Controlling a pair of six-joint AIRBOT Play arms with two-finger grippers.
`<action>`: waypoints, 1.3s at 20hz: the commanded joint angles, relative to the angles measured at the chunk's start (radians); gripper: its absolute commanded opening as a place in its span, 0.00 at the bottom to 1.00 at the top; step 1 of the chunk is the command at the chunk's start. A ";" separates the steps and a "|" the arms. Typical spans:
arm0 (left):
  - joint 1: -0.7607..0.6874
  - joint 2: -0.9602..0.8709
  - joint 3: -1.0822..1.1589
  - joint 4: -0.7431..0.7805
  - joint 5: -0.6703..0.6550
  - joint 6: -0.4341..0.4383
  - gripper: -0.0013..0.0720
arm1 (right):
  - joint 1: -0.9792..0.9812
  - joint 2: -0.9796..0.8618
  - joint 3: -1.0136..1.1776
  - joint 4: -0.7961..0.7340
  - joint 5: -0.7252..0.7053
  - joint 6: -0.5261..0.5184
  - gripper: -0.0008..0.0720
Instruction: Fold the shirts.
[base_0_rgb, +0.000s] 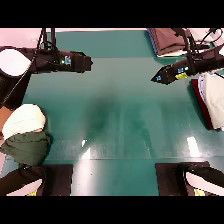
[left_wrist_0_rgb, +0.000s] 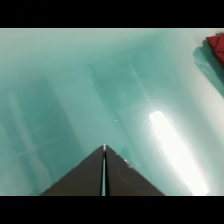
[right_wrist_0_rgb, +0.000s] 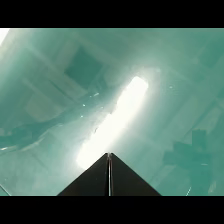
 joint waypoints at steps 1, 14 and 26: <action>0.066 0.036 0.024 0.236 -0.148 -0.051 0.05 | 0.000 0.001 0.000 0.000 0.014 0.002 0.03; 0.632 0.099 -0.518 0.620 -0.278 -0.090 0.98 | 0.000 0.000 0.000 0.000 0.013 0.002 0.03; 0.626 0.164 -0.452 0.600 -0.256 -0.077 0.05 | 0.000 0.000 0.059 0.001 -0.021 0.002 0.03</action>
